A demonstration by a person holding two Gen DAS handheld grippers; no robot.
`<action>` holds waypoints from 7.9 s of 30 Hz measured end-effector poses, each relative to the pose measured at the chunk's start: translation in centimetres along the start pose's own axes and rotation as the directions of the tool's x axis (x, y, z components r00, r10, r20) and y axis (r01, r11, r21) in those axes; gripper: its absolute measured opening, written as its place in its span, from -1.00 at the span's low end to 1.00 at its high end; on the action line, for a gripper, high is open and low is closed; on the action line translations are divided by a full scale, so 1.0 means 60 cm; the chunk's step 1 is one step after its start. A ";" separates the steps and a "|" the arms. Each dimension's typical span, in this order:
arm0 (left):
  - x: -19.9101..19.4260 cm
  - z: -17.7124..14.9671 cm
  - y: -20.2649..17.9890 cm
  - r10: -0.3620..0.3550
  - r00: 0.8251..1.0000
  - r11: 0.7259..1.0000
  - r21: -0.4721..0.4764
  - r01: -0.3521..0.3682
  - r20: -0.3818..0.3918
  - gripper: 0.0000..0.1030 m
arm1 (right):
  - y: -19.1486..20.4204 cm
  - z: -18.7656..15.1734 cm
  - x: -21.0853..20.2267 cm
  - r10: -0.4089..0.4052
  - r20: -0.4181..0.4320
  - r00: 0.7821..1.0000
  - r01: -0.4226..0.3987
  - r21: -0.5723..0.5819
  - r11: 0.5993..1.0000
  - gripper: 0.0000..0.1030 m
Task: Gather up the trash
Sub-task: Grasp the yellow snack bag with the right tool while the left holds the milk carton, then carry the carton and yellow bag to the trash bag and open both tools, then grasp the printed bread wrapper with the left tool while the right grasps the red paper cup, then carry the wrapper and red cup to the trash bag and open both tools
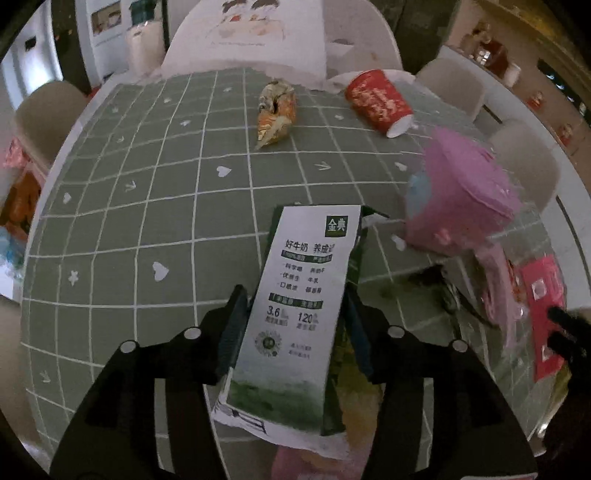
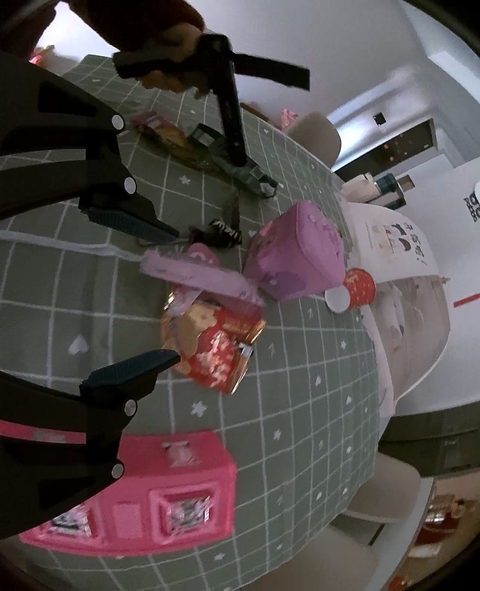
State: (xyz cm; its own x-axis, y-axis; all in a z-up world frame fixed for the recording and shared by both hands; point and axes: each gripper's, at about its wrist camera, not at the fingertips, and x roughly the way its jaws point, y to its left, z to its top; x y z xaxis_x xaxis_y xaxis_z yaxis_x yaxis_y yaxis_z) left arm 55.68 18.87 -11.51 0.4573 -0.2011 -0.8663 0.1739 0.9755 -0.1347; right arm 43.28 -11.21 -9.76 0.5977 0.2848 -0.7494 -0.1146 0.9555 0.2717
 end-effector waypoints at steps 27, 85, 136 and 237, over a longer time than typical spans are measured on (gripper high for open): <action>-0.169 -0.119 0.183 0.201 0.976 0.936 -0.309 -0.166 0.085 -0.03 | 0.254 -0.006 0.196 0.183 -0.214 0.960 -0.198 -0.050 0.979 0.10; -0.193 -0.235 -0.675 -0.269 0.961 0.959 0.110 0.261 0.065 -0.03 | -0.314 -0.173 -0.430 -0.339 0.159 0.927 0.355 -0.087 0.931 -0.84; -0.155 -0.281 -0.520 -0.079 0.996 0.994 -0.070 0.082 0.053 0.13 | -0.445 -0.300 -0.326 -0.275 -0.107 0.955 0.292 0.197 0.936 -0.84; -0.100 0.003 -0.114 -0.124 0.986 0.987 -0.089 0.134 0.111 -0.47 | -0.018 0.175 -0.049 -0.104 0.047 0.993 0.110 -0.137 0.984 0.03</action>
State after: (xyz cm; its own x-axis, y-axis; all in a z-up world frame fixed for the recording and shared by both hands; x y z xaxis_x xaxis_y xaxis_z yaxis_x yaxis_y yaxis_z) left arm 51.91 13.40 -5.29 0.5264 -0.3292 -0.7839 0.1556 0.9437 -0.2919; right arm 49.95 -13.86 -1.50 0.6434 0.1796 -0.7442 -0.1557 0.9825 0.1025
